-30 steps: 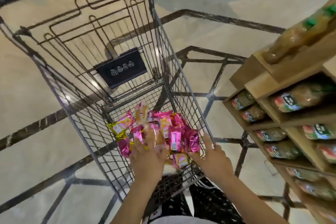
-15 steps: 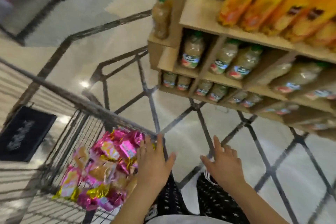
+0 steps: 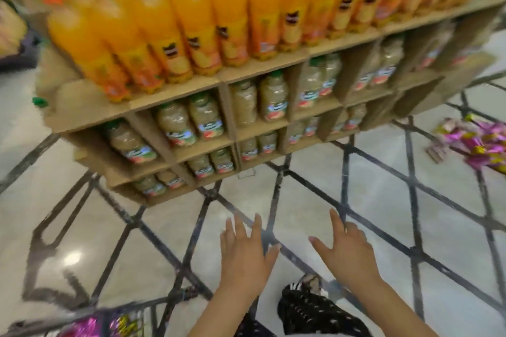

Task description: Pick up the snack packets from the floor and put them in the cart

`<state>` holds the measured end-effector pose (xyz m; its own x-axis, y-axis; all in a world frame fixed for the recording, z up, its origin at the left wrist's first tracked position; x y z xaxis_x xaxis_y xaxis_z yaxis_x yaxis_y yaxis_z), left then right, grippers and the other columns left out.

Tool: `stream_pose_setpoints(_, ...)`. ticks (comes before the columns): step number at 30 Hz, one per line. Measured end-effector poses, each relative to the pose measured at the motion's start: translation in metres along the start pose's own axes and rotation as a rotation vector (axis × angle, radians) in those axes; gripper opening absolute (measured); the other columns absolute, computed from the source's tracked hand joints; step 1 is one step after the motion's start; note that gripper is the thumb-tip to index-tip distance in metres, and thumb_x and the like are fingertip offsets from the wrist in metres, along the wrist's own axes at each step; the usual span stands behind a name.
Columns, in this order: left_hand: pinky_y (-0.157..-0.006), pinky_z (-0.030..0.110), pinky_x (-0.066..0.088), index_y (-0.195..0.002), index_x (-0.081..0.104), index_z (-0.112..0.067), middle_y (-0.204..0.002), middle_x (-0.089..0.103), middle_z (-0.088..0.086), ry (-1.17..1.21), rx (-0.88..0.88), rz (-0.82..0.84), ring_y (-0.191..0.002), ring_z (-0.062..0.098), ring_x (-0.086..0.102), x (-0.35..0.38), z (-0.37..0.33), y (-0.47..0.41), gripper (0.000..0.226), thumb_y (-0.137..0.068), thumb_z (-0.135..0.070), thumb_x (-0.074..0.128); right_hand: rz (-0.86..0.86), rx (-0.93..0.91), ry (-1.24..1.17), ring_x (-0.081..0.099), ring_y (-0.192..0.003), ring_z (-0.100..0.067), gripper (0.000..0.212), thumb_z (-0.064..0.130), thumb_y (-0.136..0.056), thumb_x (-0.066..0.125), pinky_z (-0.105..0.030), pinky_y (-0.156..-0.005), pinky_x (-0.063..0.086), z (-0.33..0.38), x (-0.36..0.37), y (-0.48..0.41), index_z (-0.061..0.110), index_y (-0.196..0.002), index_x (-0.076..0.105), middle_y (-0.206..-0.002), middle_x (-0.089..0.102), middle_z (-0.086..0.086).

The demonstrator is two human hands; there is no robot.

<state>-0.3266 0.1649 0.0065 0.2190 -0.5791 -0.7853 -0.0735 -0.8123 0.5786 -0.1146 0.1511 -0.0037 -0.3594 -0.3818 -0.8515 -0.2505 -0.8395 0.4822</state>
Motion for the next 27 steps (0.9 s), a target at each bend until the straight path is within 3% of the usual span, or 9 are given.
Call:
stream_pose_setpoints(9,-0.122,0.044,-0.003,-0.158,0.000,-0.030,-0.163,-0.015,0.013,-0.107,0.223,0.075,-0.150,0.033,-0.015,0.018,-0.190,-0.040,0.074,-0.099,-0.063,0.030,-0.115,0.260,-0.264,0.033,-0.138,-0.030,0.081,0.066,-0.092,0.039,-0.040,-0.107,0.038,-0.171,-0.069,-0.028,0.026,-0.155,0.008,-0.153,0.032,-0.012)
stream_pose_setpoints(19,-0.123,0.044,0.004,-0.158,0.002,-0.029,-0.164,-0.009,0.013,-0.344,0.423,0.131,-0.151,0.034,-0.008,0.026,-0.316,-0.084,0.074,-0.099,-0.062,0.032,-0.155,0.497,-0.492,0.032,-0.139,-0.029,0.079,0.063,-0.094,0.037,-0.038,-0.109,0.036,-0.263,-0.085,-0.042,0.025,-0.155,0.007,-0.154,0.030,-0.011)
stream_pose_setpoints(27,-0.122,0.045,0.002,-0.157,0.006,-0.034,-0.165,-0.006,0.013,-0.444,0.667,0.199,-0.151,0.036,-0.007,0.025,-0.459,-0.158,0.068,-0.100,-0.060,0.033,-0.221,0.674,-0.545,0.035,-0.135,-0.030,0.075,0.058,-0.095,0.041,-0.040,-0.108,0.037,-0.346,-0.133,-0.100,0.023,-0.154,0.012,-0.151,0.034,-0.010)
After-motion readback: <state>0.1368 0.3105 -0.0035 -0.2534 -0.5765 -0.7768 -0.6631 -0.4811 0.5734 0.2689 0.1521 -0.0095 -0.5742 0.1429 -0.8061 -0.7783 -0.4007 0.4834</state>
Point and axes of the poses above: each hand's wrist, its own y-axis away from the middle knuckle, its own x-axis out of the palm, z = x × y, the point moved 8 cm from there along -y, towards the middle knuckle
